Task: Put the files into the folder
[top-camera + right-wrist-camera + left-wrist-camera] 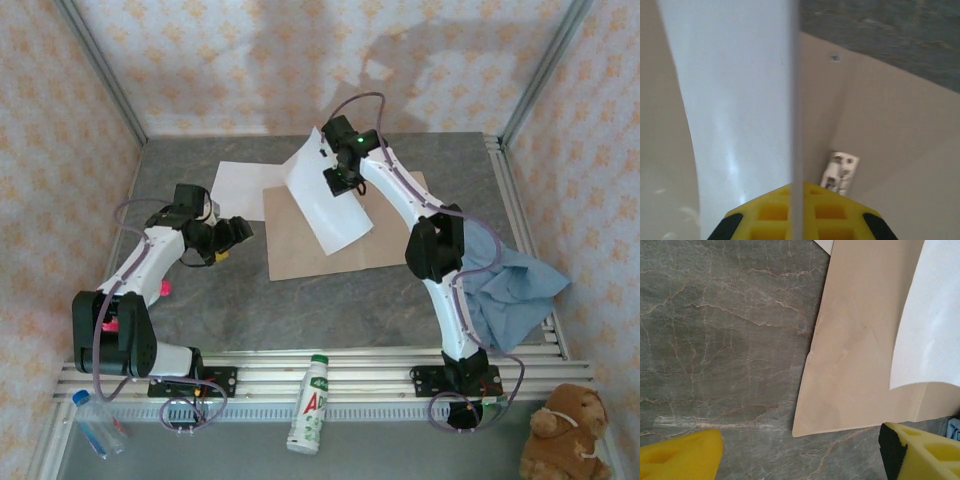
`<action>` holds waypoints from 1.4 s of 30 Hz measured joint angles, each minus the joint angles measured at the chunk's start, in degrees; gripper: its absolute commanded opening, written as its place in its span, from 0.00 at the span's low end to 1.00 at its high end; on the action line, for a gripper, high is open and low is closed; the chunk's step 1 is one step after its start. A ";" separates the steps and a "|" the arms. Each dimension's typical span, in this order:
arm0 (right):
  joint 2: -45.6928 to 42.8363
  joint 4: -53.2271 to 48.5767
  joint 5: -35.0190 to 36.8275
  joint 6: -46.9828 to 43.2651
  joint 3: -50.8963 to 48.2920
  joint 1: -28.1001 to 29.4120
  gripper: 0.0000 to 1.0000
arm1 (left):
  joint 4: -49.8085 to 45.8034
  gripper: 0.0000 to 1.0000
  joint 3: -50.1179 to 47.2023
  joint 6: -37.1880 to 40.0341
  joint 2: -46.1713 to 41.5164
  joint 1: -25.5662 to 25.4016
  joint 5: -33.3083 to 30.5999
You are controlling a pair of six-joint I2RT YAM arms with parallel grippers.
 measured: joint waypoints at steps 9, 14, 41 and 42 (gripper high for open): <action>0.00 6.56 4.76 -4.04 -4.13 -0.42 0.00 | 0.11 0.82 0.00 0.46 0.00 0.00 0.00; -1.42 10.43 3.50 -5.09 -8.35 -0.44 0.00 | 0.09 0.82 0.00 1.07 0.11 0.00 0.00; -16.17 19.74 -3.50 -9.55 -27.23 -0.44 0.00 | 0.09 0.82 0.00 1.49 1.25 0.00 0.13; -16.31 19.74 -3.91 -9.62 -27.47 -0.44 0.00 | 0.09 0.82 0.00 1.49 1.25 0.00 0.13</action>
